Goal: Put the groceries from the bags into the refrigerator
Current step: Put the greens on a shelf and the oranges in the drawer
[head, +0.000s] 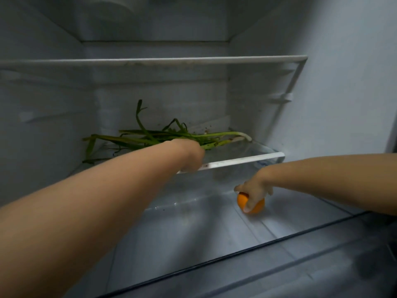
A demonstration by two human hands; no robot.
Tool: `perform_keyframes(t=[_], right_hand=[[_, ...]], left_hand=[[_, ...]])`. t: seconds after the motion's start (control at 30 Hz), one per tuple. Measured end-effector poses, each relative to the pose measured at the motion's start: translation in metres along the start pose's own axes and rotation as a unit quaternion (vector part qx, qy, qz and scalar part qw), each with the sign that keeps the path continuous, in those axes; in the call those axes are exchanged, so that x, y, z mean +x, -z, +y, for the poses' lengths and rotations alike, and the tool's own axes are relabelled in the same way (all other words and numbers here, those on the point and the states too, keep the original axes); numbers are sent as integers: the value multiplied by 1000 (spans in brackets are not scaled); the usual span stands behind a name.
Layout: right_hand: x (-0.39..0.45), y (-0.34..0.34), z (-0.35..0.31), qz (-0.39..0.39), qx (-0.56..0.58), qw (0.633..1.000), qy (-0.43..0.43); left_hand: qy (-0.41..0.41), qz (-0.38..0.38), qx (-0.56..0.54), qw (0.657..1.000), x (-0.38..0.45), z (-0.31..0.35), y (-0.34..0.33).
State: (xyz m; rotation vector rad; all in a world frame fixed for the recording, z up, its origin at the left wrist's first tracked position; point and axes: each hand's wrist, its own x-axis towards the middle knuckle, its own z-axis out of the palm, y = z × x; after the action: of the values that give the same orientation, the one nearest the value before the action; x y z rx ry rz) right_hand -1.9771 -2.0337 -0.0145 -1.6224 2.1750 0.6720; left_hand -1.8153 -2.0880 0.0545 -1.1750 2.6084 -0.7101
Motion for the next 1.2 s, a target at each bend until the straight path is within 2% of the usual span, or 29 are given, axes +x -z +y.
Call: perform_keyframes(t=[0.13, 0.27, 0.4, 0.5, 0.6, 0.8, 1.0, 1.2], right_hand=[[-17, 11, -8, 7, 3, 1000, -29], [-47, 21, -12, -13, 37, 999, -24], [-98, 14, -34, 93, 12, 992, 86], [-146, 0, -57, 232, -28, 949, 211], [-194, -18, -81, 325, -45, 896, 300], [-289, -68, -154, 445, -23, 801, 400], [-407, -160, -266, 458, -5, 731, 505], [-554, -304, -395, 367, 33, 672, 642]], left_hand=[[-23, -26, 28, 999, -19, 1, 10], [21, -7, 16, 1000, -65, 5, 15], [122, 24, 3, 992, -138, 24, 11], [231, 15, -47, 972, -197, 42, 12], [315, 31, -63, 946, -259, 53, 22], [390, -34, 21, 920, -410, 72, 20], [493, -95, 1, 865, -609, 101, 5], [562, -221, -51, 795, -844, 166, -42]])
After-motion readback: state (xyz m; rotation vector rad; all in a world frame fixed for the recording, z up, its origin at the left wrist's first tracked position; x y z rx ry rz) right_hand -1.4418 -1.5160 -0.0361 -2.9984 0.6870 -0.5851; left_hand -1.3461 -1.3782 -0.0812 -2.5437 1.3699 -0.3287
